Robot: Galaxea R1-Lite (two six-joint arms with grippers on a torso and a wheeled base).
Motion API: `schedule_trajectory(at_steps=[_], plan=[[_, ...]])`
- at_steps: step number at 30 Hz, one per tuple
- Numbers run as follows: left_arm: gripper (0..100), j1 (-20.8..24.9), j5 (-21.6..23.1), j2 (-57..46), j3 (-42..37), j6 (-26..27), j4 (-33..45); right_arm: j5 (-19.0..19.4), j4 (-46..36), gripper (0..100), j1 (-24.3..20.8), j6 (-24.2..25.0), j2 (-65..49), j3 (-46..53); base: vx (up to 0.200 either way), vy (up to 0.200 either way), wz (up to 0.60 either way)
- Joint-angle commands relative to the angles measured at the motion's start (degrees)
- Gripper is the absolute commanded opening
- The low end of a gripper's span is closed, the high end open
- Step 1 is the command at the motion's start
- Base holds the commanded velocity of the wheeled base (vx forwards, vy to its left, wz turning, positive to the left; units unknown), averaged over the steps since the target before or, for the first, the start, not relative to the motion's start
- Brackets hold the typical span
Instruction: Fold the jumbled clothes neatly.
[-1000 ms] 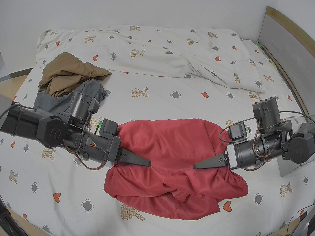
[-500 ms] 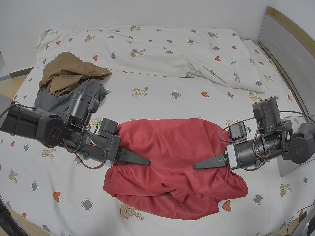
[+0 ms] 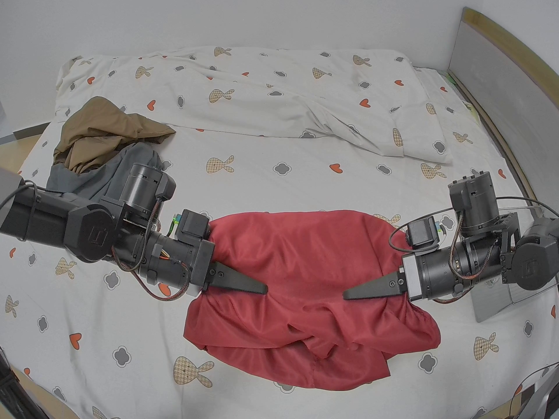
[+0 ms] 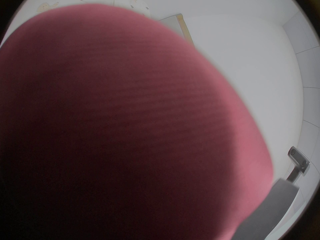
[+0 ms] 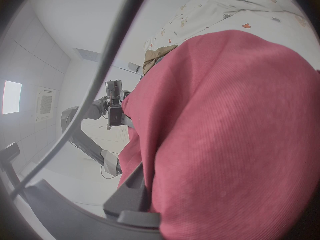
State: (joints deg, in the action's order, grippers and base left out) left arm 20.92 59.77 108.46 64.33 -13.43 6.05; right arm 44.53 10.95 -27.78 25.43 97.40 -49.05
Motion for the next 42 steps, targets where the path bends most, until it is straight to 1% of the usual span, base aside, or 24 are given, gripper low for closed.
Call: schedule_trajectory(at_steps=[1, 34, 42], plan=[[0, 0.00, 0.00, -0.09, 0.01, -0.01, 0.02, 0.03, 0.04, 0, 0.01, 0.06, -0.20, 0.01, 0.000, -0.200, 0.00], [0, 0.17, 0.00, -0.35, -0.35, -0.63, -0.07, -0.06, 0.04, 0, 0.27, 0.94, -0.72, 0.45, 0.000, -0.200, 0.00], [0, 0.17, 0.00, -0.35, -0.52, -0.63, -0.07, -0.06, 0.04, 0, 0.36, 0.94, -0.81, 0.54, 0.000, 0.000, 0.00]])
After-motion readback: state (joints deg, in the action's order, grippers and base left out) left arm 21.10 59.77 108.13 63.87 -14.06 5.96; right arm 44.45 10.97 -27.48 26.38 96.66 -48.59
